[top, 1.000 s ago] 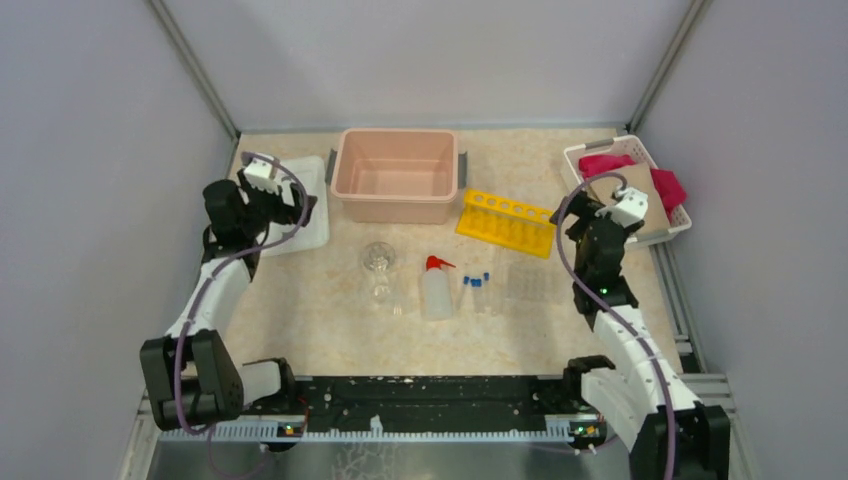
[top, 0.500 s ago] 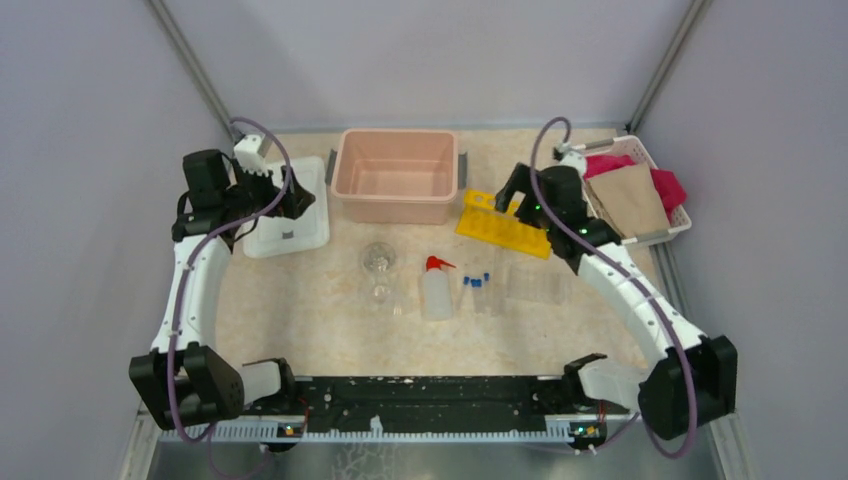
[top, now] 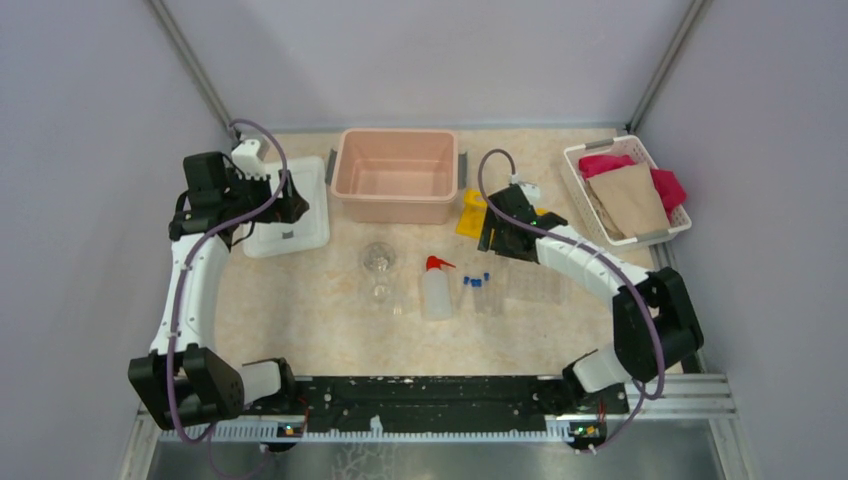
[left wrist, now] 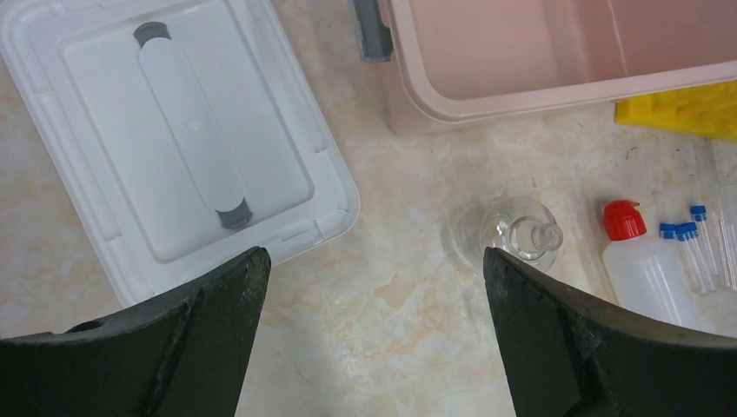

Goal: Organize the chemistry lab equipment

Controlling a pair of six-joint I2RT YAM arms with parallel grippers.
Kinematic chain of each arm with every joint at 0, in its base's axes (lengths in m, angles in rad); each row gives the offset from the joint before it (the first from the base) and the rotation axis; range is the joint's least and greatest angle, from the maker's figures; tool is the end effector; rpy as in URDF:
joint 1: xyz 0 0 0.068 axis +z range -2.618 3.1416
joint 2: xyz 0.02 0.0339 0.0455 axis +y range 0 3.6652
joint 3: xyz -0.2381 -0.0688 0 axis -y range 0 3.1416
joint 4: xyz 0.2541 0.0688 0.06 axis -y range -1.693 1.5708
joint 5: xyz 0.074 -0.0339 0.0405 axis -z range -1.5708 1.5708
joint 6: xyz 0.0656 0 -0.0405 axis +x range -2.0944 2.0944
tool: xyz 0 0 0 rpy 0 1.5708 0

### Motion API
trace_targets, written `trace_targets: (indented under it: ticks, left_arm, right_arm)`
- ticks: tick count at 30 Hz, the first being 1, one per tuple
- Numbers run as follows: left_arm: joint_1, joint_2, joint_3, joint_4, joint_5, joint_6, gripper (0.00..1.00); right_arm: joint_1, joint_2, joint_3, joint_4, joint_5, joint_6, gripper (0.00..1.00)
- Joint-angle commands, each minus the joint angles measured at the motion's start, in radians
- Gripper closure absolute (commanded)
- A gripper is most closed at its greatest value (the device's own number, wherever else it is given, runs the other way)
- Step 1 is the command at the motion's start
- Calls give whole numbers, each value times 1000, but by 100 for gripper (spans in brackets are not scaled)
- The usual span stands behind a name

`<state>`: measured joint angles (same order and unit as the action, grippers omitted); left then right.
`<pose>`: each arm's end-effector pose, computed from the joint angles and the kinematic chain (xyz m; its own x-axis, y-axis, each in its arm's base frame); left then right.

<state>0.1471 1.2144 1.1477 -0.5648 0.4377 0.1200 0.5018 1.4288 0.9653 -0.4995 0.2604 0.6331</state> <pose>0.3030 0.0168 0.3008 -0.5552 0.0274 -0.8313 0.2741 0.9496 -0.1518 0.2877 0.1386 0.1765 -0.7790 0.2247 -0.5854 0.1550 0.9736 0.1675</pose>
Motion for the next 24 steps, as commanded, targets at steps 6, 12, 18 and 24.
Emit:
trace_targets:
  ticks: [6,12,18,24]
  left_arm:
    - [3,-22,39,-65,38,15,1]
    - [3,-37,32,-86,19,36,1]
    - [3,-42,52,-128,32,70,1]
    - [3,-41,84,-154,58,82,1]
  right_arm:
    - [14,109,28,115,32,8,32]
    - [20,177,13,157,44,16,40]
    - [21,223,2,188,54,20,42]
    - [20,221,-46,225,60,26,46]
